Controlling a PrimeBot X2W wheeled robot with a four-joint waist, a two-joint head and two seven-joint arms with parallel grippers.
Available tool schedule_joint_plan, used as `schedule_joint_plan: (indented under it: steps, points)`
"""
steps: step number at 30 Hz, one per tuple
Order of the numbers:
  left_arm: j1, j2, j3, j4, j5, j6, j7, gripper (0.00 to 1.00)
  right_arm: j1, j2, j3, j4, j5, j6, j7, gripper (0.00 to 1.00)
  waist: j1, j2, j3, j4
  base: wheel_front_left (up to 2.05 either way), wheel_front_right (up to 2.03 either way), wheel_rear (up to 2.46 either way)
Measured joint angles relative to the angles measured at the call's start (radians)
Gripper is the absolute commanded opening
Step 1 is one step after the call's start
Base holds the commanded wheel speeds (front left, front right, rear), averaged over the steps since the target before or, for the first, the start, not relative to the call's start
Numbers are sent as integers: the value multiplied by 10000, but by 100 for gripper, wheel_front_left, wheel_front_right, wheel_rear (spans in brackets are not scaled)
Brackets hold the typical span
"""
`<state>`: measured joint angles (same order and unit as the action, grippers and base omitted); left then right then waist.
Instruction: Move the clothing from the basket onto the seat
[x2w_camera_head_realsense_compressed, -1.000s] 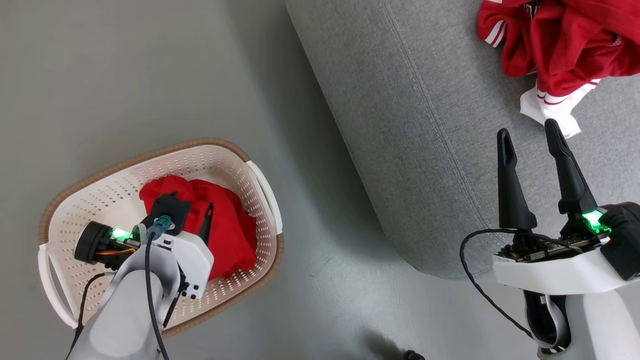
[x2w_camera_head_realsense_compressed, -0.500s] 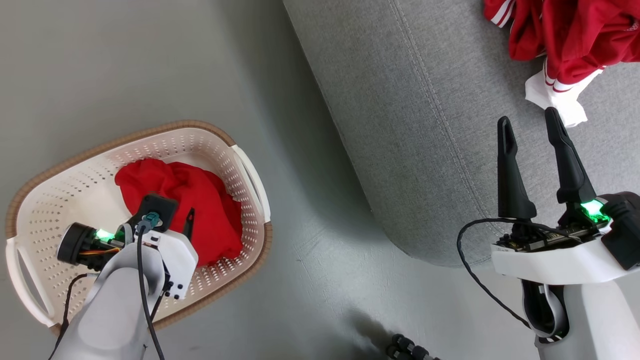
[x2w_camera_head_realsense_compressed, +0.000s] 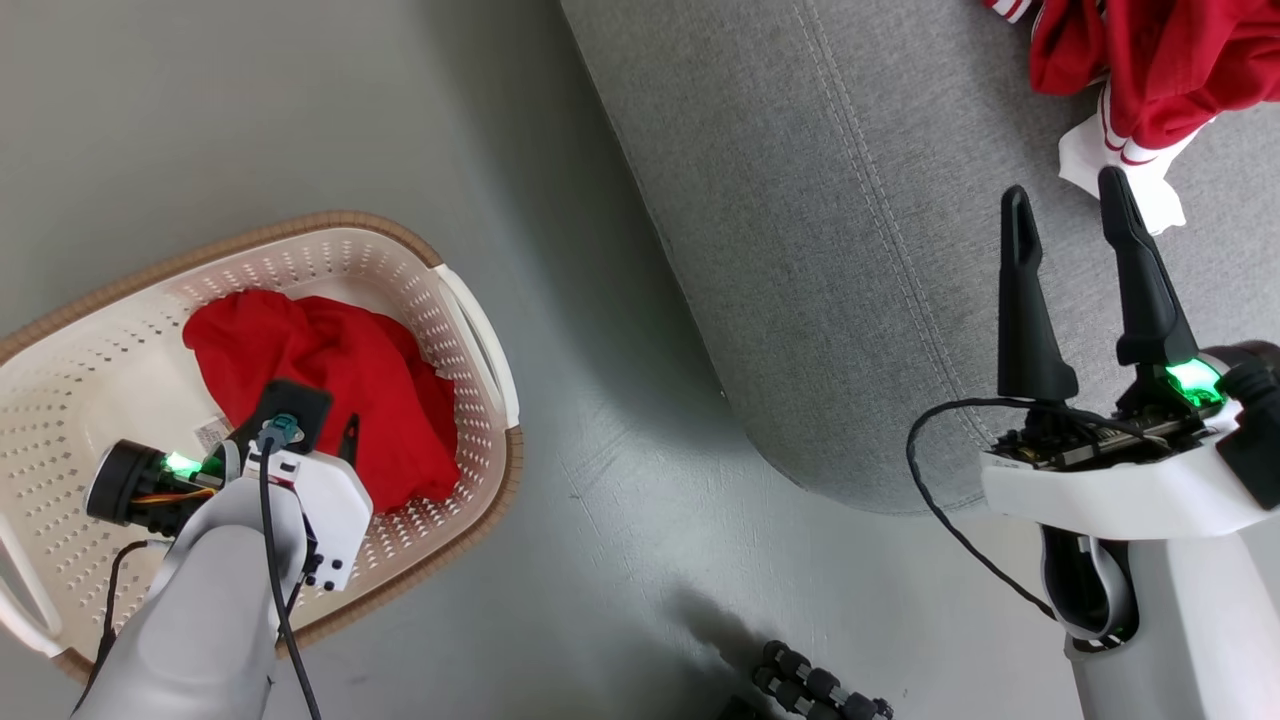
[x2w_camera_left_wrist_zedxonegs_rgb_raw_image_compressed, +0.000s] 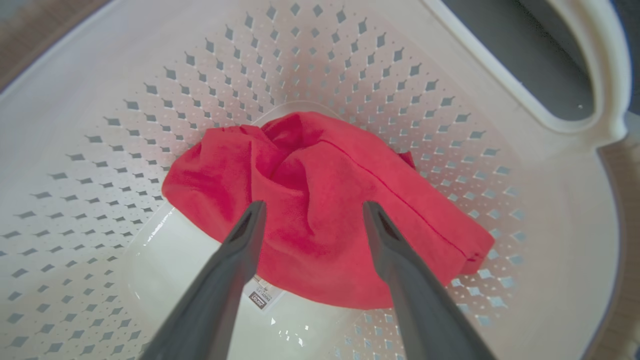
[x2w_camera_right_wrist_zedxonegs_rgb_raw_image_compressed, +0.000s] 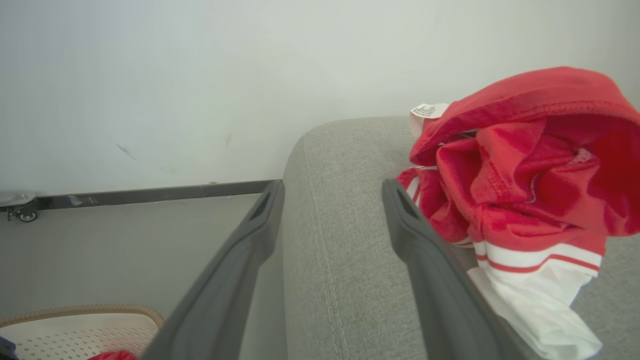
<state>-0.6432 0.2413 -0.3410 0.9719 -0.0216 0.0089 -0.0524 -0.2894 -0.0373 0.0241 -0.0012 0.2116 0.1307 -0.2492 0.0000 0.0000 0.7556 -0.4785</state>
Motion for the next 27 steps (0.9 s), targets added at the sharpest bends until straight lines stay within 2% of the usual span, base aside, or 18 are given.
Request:
schedule_joint_plan:
  steps: [13, 19, 27]
  points:
    - [-407, 107, 2, 545, 6, -10, 96, 100, -237, 2, 138, -40, 12, 0, -2, 100, 0, 0, 499, -170, 0, 0, 0]
    - [-759, 6, -17, 600, -25, -284, 84, 100, -243, 2, 186, -117, 50, 0, -4, 100, 0, 0, 675, -219, 0, 0, 0]
    - [-797, 54, -98, 920, 0, -276, 88, 100, -436, 2, 240, -232, 96, 0, -4, 100, 0, 0, 865, -274, 0, 0, 0]
